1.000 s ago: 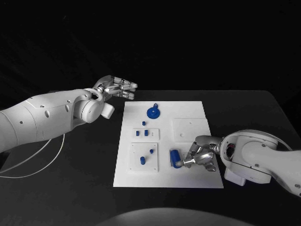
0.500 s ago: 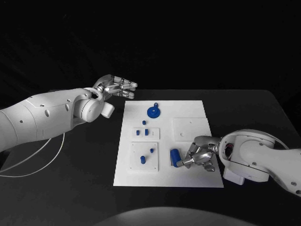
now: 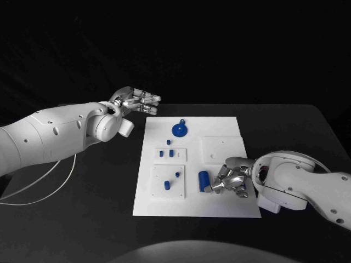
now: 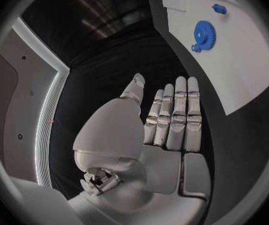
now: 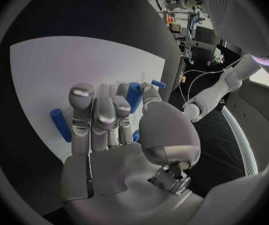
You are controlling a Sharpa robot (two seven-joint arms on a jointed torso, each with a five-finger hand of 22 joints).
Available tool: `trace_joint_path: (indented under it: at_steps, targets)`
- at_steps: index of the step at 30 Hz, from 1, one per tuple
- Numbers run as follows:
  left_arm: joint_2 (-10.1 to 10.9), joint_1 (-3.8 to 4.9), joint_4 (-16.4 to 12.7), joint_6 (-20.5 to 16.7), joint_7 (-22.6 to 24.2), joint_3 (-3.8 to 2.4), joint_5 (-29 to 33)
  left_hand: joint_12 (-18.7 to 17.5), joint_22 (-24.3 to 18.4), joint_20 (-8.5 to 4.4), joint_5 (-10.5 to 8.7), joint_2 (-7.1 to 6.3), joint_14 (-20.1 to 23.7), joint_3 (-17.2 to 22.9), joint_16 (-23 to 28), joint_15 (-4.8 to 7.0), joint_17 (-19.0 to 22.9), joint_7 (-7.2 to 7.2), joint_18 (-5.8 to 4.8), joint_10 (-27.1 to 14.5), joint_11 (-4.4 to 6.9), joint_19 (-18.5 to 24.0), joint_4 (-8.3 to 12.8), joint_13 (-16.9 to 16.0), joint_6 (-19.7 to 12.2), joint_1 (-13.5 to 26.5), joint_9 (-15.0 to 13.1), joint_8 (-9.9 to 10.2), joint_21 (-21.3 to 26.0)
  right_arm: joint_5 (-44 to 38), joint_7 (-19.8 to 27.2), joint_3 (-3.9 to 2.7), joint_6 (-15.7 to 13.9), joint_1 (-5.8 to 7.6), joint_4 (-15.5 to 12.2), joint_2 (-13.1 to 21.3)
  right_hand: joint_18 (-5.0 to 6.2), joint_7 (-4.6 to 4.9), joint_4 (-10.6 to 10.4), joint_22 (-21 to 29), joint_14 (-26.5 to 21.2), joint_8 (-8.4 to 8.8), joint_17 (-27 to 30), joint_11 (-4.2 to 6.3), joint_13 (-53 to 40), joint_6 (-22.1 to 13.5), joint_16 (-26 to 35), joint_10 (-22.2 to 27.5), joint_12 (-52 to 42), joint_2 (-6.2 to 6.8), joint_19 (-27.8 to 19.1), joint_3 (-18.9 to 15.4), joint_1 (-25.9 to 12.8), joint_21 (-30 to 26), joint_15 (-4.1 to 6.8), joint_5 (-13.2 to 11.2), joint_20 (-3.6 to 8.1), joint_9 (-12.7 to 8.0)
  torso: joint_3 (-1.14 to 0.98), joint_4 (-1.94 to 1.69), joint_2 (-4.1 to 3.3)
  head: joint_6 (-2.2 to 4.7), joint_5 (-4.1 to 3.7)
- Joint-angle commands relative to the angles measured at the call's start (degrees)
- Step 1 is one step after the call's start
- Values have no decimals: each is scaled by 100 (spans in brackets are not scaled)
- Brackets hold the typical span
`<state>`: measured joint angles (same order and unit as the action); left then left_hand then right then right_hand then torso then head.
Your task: Assemble the parts on the task board
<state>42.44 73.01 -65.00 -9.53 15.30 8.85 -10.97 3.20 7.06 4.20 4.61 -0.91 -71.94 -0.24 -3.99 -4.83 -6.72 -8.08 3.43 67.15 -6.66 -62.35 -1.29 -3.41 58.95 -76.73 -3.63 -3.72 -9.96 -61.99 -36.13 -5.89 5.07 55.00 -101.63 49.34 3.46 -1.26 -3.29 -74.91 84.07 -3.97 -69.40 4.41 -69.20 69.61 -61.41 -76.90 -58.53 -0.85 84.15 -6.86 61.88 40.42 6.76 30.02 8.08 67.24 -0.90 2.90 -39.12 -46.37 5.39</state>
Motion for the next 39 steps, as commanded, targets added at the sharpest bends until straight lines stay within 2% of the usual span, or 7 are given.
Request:
trace_joint_path:
  at_steps: [1,9,14,21,27,35,39]
  targets:
    - [-11,2,-7,78,-14,-3,-33,27,-5,-3,-19,-6,2,-2,0,-22,-8,-6,-53,-39,10,22,-22,-3,-46,27,2,5,8,1,11,-3,130,-8,59,-24,-94,-26,61,-469,21,27,10,16,3,-9,-6,7,-26,49,284,-10,-5,4,40,-41,30,1,-1,4,1,-6,4]
    - [-11,2,-4,82,-30,-1,-38,26,-6,-2,-17,-13,5,-1,1,-23,-7,-6,-53,-47,7,23,-17,-3,-48,21,2,6,9,-24,-144,4,397,-42,167,-75,-99,-25,370,-463,18,30,18,11,22,8,7,20,-3,195,279,390,193,-42,38,-626,27,-121,-4,7,3,-19,5]
    - [-11,2,-5,82,-34,0,-40,26,-6,-2,-17,-13,5,-1,1,-23,-7,-6,-53,-47,7,23,-17,-3,-48,21,2,6,9,-105,-259,9,384,-61,217,-112,-103,-27,407,-466,22,26,16,10,29,53,0,4,-10,540,283,1396,101,-37,31,-1304,22,-144,-4,5,3,-28,-3]
    - [-13,2,-1,84,-39,1,-42,26,-6,-2,-17,-13,5,-1,1,-23,-7,-6,-53,-47,7,23,-17,-3,-48,21,2,6,9,-143,-306,13,314,-77,223,-130,-103,-20,301,-468,25,24,13,6,26,97,-11,-10,-26,657,285,1498,57,-25,26,-1692,16,-55,-3,5,3,-34,-12]
    - [-9,2,1,82,-39,1,-45,26,-6,-2,-17,-13,5,-1,1,-23,-7,-6,-53,-47,7,23,-17,-3,-48,21,2,6,9,-137,-244,13,365,-92,163,-102,-103,-17,60,-468,23,26,16,0,30,122,-14,-8,-26,902,285,1484,216,-20,24,-1725,15,7,-6,4,1,-34,-12]
    - [-7,2,17,75,-24,1,-47,26,-6,-2,-17,-13,5,-1,1,-23,-7,-6,-53,-47,7,23,-17,-3,-48,21,2,6,9,-105,-116,-2,390,-105,-93,111,-101,-9,-147,-467,20,27,21,-4,29,125,-6,-11,-30,1002,284,1378,311,-28,24,-1744,16,30,-9,19,7,-27,-33]
    - [-11,2,30,65,-12,1,-47,26,-6,-2,-17,-13,5,-1,1,-23,-7,-6,-53,-47,7,23,-17,-3,-48,21,2,6,9,-93,-29,-180,392,-106,-245,309,-95,0,-193,-467,19,21,22,-7,24,98,-3,-9,-35,999,283,1379,344,-29,22,-1756,16,-31,-12,23,9,-4,-65]
